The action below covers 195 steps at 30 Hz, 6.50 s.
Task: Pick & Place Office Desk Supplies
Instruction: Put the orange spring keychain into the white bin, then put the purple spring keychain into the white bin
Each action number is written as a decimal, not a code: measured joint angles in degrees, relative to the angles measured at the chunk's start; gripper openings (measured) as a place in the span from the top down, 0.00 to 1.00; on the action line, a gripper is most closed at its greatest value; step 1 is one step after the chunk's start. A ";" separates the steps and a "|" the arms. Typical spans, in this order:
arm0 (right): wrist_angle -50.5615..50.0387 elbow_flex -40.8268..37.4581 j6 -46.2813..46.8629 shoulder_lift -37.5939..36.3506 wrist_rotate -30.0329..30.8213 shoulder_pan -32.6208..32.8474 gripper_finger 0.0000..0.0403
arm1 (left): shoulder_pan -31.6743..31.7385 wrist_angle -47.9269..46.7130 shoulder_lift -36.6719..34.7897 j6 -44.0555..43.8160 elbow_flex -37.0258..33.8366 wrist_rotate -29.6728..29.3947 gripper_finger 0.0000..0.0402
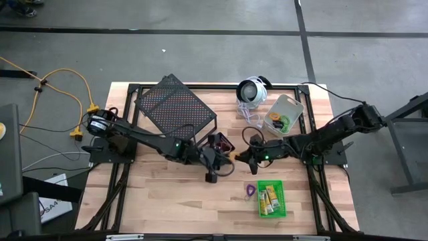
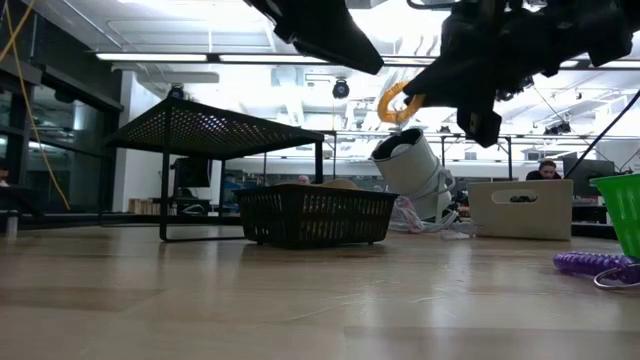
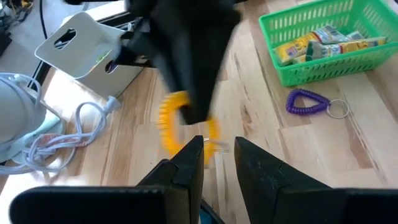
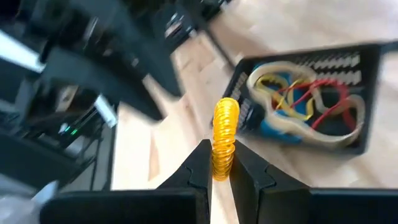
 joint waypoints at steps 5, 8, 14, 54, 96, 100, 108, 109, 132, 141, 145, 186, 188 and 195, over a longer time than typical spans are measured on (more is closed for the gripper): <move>-1.44 0.00 -1.85 -2.75 1.24 -3.69 0.93 | -0.63 0.00 0.00 0.01 0.00 0.00 0.79; -6.20 0.00 -3.78 -5.46 1.06 -6.19 0.93 | -0.75 -0.02 0.00 -0.02 0.01 0.00 0.79; -16.77 0.02 -4.88 -12.64 1.12 -11.54 0.93 | -0.90 -0.02 0.00 0.00 0.01 -0.02 0.79; -69.82 0.00 9.30 -19.29 19.98 -30.85 0.93 | -0.96 -0.04 0.00 -0.27 0.01 -0.07 0.79; -68.88 0.00 7.08 -13.74 21.45 -30.81 0.70 | -0.96 -0.04 0.00 -1.25 0.00 -0.05 0.79; -66.76 0.00 4.64 -15.99 22.13 -30.81 0.71 | -0.96 -0.06 0.00 -1.25 -0.01 -0.04 0.79; -60.00 0.00 -1.21 -20.83 20.12 -30.81 0.71 | -0.96 -0.07 0.00 -1.25 0.01 -0.04 0.79; -59.41 0.00 -1.89 -20.96 19.40 -30.81 0.71 | -0.96 -0.07 0.00 -1.25 -0.01 -0.05 0.79; -42.61 0.02 -6.15 -21.33 0.40 -21.99 0.71 | -9.78 -17.14 -6.15 -8.72 -0.06 -2.37 0.79; -34.97 0.04 -4.11 -20.90 -1.81 -13.37 0.71 | -15.72 -26.94 -6.25 -19.14 -0.09 -13.13 0.79; -33.82 0.02 -2.19 -20.63 -1.58 -8.90 0.71 | -19.02 -27.03 -6.27 -20.91 -0.09 -16.02 0.79; -2.73 0.04 -20.32 -5.66 -21.55 3.09 0.71 | -33.37 -20.55 -6.73 -43.76 -11.29 -25.03 0.79; -0.61 0.04 -21.62 -4.53 -21.65 3.07 0.71 | -32.94 -20.55 -6.73 -43.76 -11.29 -24.98 0.79; 1.90 0.04 -22.41 -3.03 -22.82 3.09 0.71 | -31.13 -20.55 -6.71 -43.74 -11.29 -24.98 0.79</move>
